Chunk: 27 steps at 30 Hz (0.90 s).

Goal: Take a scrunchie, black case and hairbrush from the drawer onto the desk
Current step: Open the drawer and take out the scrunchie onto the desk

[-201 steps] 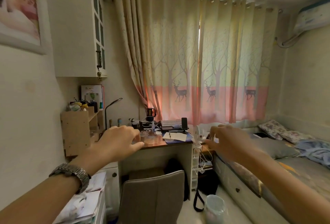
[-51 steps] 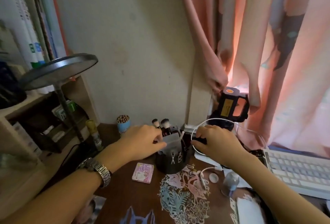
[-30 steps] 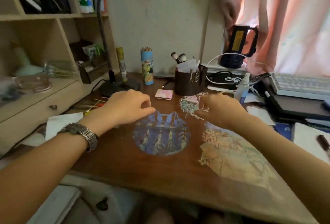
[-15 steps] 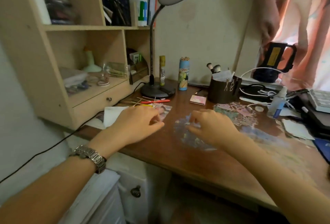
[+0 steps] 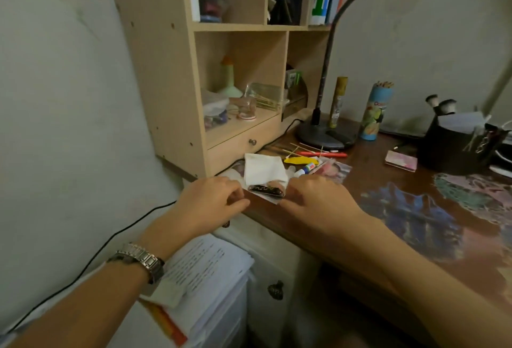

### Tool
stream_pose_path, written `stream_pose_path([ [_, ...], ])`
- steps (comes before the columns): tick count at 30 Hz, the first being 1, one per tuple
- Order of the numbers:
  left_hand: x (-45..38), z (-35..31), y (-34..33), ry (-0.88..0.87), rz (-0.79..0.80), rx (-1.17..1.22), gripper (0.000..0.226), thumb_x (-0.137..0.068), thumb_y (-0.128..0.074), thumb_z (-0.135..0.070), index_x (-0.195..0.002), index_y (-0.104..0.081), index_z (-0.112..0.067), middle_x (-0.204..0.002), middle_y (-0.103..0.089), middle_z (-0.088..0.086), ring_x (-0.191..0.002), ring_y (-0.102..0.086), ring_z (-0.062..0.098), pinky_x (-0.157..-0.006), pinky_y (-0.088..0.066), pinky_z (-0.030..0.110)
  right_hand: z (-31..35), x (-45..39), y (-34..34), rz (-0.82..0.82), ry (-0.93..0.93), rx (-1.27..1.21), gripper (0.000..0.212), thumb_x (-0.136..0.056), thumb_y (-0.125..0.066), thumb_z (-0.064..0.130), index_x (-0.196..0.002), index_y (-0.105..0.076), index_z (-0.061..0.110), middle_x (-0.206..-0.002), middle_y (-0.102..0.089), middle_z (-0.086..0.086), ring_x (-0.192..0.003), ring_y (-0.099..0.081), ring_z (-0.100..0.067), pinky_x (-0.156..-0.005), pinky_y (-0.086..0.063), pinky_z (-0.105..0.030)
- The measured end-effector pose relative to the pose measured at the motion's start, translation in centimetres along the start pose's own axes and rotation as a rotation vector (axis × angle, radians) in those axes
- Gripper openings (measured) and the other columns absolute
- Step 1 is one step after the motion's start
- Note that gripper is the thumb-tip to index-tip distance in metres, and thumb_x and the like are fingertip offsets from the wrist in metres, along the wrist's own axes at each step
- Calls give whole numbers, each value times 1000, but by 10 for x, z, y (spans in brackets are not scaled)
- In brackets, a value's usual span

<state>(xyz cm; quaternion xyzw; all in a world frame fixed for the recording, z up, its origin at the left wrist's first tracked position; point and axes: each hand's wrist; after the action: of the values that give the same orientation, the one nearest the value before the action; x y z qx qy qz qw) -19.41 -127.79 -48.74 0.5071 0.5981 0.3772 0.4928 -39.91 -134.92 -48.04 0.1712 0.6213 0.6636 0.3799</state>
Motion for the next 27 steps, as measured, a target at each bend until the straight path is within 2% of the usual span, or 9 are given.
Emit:
stream_pose_path([
  [3, 2, 21, -10, 33, 7, -2, 30, -89, -50, -50, -102, -64, -28, -106, -64, -11, -91, -57, 7, -74, -46, 26, 9, -14, -10, -6, 34, -20, 34, -91, -47, 47, -111, -60, 23, -108, -64, -1, -91, -57, -14, -73, -50, -28],
  [6, 4, 38, -27, 75, -14, 40, 29, -89, -51, -50, -98, -64, -26, -101, -64, -11, -84, -54, 6, -70, -44, 26, 16, -27, -23, -37, 51, -39, 37, -90, -47, 48, -109, -61, 21, -107, -63, -2, -95, -56, -16, -79, -53, -33],
  [12, 10, 58, -78, 169, -129, 196, 22, -89, -55, -40, -95, -65, -22, -96, -67, -8, -82, -60, 7, -68, -49, 22, 20, -42, -53, 17, 147, -137, 40, -87, -54, 49, -121, -55, 29, -130, -50, 5, -118, -42, -12, -92, -35, -23],
  [17, 13, 69, -128, 223, -219, 272, 24, -85, -64, -36, -104, -64, -21, -105, -68, -5, -89, -59, 8, -66, -35, 5, 16, -49, -73, 53, 160, -158, 44, -87, -56, 46, -128, -50, 31, -137, -45, 5, -125, -37, -12, -99, -32, -25],
  [21, 6, 72, -146, 260, -284, 370, 30, -85, -65, -30, -112, -62, -18, -114, -63, -1, -99, -58, 14, -75, -42, 14, 11, -51, -80, 60, 156, -187, 39, -88, -57, 41, -125, -52, 32, -134, -48, 6, -125, -38, -10, -99, -25, -23],
  [27, -5, 79, -162, 340, -336, 505, 34, -84, -67, -27, -116, -60, -15, -118, -61, 0, -105, -55, 11, -85, -43, 20, 6, -51, -82, 65, 153, -239, 38, -87, -59, 39, -123, -55, 32, -132, -48, 8, -124, -37, -8, -100, -25, -25],
])
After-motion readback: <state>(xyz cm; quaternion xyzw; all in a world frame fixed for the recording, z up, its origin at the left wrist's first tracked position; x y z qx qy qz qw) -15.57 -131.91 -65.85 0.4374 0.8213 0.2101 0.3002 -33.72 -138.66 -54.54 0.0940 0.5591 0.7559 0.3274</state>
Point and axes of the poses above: each hand's wrist, its own x-axis away from the middle knuckle, its own y-axis out of the back of the hand, z = x × y
